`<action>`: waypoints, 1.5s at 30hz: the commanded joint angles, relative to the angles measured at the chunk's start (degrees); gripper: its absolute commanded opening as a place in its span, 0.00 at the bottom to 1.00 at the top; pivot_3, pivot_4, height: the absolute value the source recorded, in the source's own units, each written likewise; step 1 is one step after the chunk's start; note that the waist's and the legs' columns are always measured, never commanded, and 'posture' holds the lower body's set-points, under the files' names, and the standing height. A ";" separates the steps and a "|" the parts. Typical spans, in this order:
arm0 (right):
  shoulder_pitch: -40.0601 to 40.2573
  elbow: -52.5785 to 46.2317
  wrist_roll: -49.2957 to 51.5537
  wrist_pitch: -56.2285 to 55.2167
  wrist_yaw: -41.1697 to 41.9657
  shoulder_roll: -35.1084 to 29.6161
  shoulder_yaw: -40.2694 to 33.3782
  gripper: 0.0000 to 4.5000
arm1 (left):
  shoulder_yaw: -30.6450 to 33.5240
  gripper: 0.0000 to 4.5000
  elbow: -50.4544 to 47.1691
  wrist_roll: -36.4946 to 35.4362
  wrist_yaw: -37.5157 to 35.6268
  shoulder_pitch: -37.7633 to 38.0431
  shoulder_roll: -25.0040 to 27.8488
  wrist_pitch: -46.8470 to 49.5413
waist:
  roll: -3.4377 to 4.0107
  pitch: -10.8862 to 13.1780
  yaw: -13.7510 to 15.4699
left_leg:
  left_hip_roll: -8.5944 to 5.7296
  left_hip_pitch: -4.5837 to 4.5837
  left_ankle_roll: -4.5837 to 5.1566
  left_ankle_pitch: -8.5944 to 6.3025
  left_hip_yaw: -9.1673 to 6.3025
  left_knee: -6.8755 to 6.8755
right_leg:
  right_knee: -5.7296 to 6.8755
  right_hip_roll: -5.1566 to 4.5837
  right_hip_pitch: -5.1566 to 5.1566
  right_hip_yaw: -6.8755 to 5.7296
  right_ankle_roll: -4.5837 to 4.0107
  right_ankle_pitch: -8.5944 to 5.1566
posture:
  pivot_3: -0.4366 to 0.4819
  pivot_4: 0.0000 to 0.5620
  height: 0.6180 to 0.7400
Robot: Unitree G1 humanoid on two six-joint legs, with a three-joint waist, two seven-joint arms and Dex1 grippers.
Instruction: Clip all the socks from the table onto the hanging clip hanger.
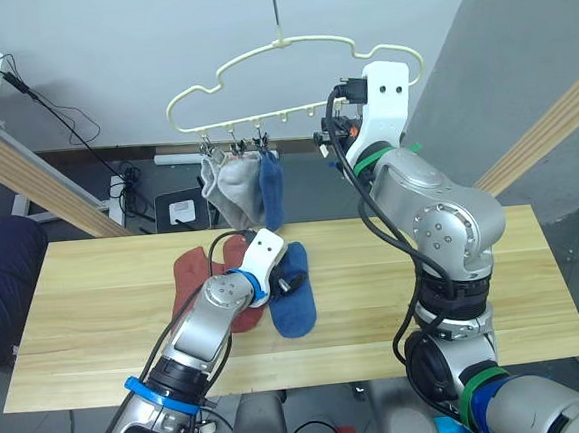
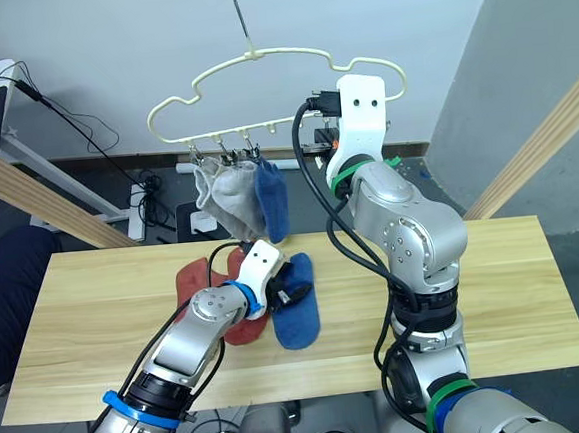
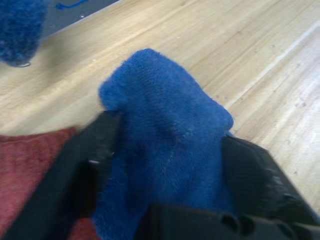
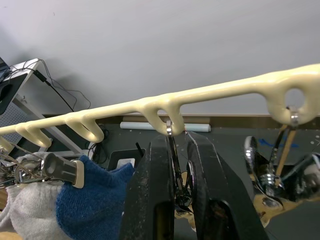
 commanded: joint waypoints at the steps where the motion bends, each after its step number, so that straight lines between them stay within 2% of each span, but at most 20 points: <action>1: -0.59 -3.28 1.10 -0.33 -0.08 2.52 -0.17 0.02 | -0.76 0.52 0.36 1.06 -0.62 1.39 -0.40 0.25 | 0.00 0.00 -0.14 | 0.00 0.00 0.00 0.00 0.00 0.00 | 0.00 0.00 0.00 0.00 0.00 0.00 | 0.24 0.71 1.00; 8: -0.57 -2.97 1.16 -0.60 0.13 2.52 -0.09 0.02 | -0.31 0.04 0.44 1.42 -0.91 1.55 -0.71 0.21 | 0.00 0.00 -0.36 | 0.00 0.00 0.00 0.00 0.00 -0.01 | -0.02 0.00 0.00 0.00 0.01 0.00 | 0.25 0.70 1.00; 9: -0.57 -2.96 1.17 -0.61 0.14 2.52 -0.07 0.02 | -0.23 0.01 0.29 1.41 -0.97 1.65 -0.72 0.30 | 0.00 0.00 -0.36 | 0.00 0.00 0.00 0.00 0.00 -0.01 | -0.03 0.00 0.00 0.00 0.01 0.00 | 0.25 0.70 1.00; 20: -0.58 -2.76 1.45 -0.57 0.21 2.61 0.03 0.02 | 2.67 0.01 -2.37 -1.69 -2.35 2.58 -1.84 2.71 | 0.00 0.00 -0.45 | 0.01 0.00 0.00 0.00 0.00 -0.08 | -0.11 0.00 0.01 0.00 0.01 -0.01 | 0.26 0.70 1.00; 21: -0.56 -2.78 1.48 -0.53 0.23 2.57 0.04 0.02 | 2.96 0.12 -2.65 -2.07 -2.47 2.55 -1.96 2.96 | 0.00 0.00 -0.46 | 0.01 0.00 0.00 0.00 0.00 -0.08 | -0.12 0.00 0.01 -0.01 0.01 -0.01 | 0.26 0.70 1.00; 26: -0.58 -2.81 1.57 -0.41 0.24 2.50 0.00 0.02 | 7.05 0.44 -6.75 -6.57 -2.49 2.26 -4.13 5.62 | 0.01 0.01 -0.45 | 0.01 -0.04 0.00 0.00 -0.01 -0.10 | -0.16 0.00 0.00 -0.02 0.01 -0.01 | 0.26 0.70 1.00; 30: -0.71 -2.58 1.70 -0.40 0.29 2.67 0.00 0.02 | 11.60 0.73 -11.90 -12.54 -1.48 -0.65 -8.42 9.47 | 0.01 0.03 -0.31 | 0.01 -0.10 0.00 0.00 -0.04 -0.09 | -0.22 0.00 0.00 -0.05 0.01 0.00 | 0.26 0.70 1.00; 34: -0.79 -2.48 1.89 -0.37 0.15 2.78 0.04 0.02 | 12.29 0.99 -11.69 -13.14 -0.24 -2.66 -9.98 9.90 | 0.01 0.03 -0.39 | 0.00 -0.17 0.00 0.00 -0.06 -0.08 | -0.42 0.00 0.03 -0.07 0.04 0.02 | 0.26 0.70 1.00; 39: -0.85 -2.48 2.09 -0.33 -0.05 2.59 0.12 0.02 | 13.75 0.99 -10.63 -15.32 1.34 -7.18 -12.86 11.50 | 0.02 0.04 -0.46 | 0.00 -0.23 0.01 -0.01 -0.07 -0.10 | -0.48 0.00 0.01 -0.11 0.04 0.02 | 0.26 0.70 1.00; 45: -0.79 -2.62 2.50 -0.19 -0.21 2.34 0.05 0.02 | 13.16 0.99 -11.42 -15.87 1.19 -7.41 -11.77 12.22 | 0.02 0.04 -0.59 | 0.00 -0.26 0.02 -0.01 -0.06 -0.10 | -0.50 0.00 0.00 -0.10 0.04 0.02 | 0.25 0.70 1.00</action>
